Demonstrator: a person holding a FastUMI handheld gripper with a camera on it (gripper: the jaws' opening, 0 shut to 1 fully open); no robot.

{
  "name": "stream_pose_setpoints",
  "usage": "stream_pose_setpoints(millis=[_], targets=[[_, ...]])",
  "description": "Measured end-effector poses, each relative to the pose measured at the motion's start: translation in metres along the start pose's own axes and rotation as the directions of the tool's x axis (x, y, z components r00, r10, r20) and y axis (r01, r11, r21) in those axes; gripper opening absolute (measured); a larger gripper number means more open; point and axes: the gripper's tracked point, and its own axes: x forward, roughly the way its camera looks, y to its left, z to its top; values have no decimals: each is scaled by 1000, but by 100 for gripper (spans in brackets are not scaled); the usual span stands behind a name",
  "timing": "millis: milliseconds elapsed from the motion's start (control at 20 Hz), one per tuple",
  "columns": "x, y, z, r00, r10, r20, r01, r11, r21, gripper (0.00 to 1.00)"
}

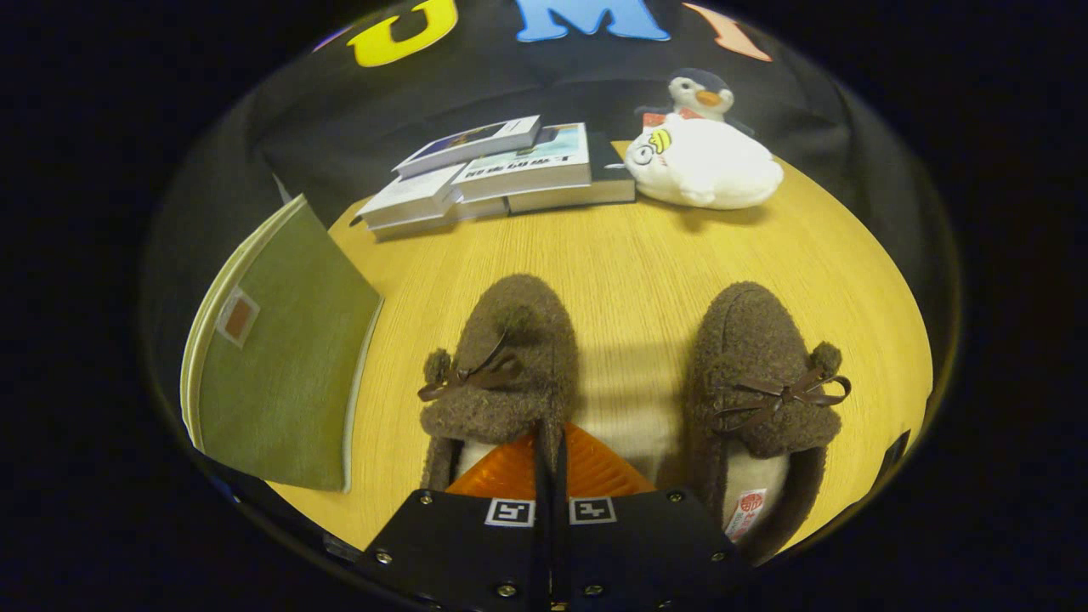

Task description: Open the storage box then place both shoes into the box .Put the left shoe in first, then the right shoe, with the right side of both shoes facing outward in a uniform manner.

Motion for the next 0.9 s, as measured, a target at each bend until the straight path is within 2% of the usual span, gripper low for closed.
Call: stream_pose_setpoints(millis=[200, 450, 900], targets=[[-10, 7, 7, 999, 30, -12, -28, 994, 103, 1], [-37, 25, 33, 997, 74, 20, -76, 983, 165, 1], [-84, 77, 81, 986, 146, 77, -159, 967, 198, 1]])
